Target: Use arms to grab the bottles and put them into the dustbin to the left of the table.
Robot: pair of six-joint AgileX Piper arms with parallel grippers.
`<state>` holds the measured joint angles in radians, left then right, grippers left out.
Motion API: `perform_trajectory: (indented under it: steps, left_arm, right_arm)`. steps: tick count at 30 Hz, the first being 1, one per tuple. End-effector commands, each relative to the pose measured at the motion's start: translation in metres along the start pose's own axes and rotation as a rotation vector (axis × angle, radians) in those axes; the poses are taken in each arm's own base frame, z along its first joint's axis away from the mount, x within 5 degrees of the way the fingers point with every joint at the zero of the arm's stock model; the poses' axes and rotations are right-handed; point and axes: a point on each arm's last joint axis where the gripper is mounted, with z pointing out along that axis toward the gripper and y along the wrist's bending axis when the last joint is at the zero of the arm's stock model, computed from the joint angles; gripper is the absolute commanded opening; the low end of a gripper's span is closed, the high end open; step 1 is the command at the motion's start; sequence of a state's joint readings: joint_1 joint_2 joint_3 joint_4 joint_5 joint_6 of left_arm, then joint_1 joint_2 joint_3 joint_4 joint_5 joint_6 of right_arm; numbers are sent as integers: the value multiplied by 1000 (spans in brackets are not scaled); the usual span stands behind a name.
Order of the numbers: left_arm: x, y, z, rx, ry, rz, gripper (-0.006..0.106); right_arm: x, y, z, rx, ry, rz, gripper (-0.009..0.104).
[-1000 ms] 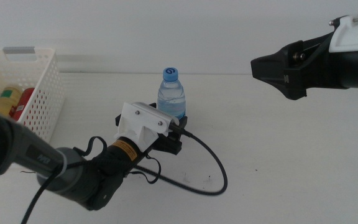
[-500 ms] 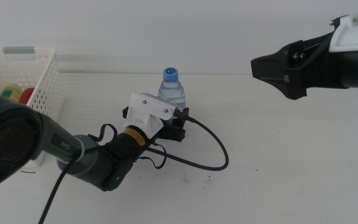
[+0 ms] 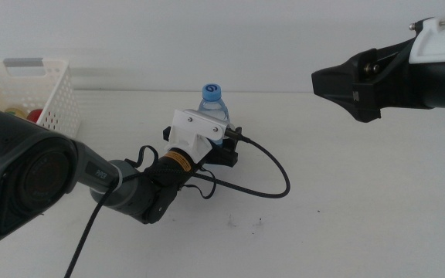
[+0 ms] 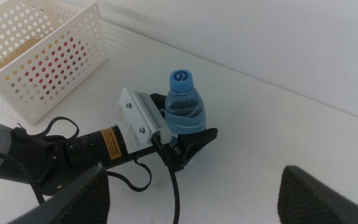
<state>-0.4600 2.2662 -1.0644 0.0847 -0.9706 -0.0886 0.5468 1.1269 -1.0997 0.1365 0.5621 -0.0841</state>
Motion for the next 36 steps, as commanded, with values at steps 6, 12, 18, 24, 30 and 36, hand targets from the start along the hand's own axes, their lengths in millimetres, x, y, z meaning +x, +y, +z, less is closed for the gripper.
perform_trajectory:
  steps: [6,12,18,24,30,36]
  left_arm:
    - [-2,1,3,0,-5,-12,65]
    - [-24,0,-21,-1,-3,-16,9]
    - [-82,2,-73,-91,86,-9,-2]
    - [-151,7,-110,-118,293,63,-2]
    - [-213,72,-134,-229,639,58,-2]
    - [-258,133,-152,-296,749,0,-2]
  right_arm:
    - [-4,1,-3,0,-22,-8,82]
    - [-4,1,-3,0,-22,-8,82]
    - [-4,1,-3,0,-22,-8,82]
    - [-4,1,-3,0,-22,-8,82]
    - [-4,1,-3,0,-22,-8,82]
    - [-4,1,-3,0,-22,-8,82]
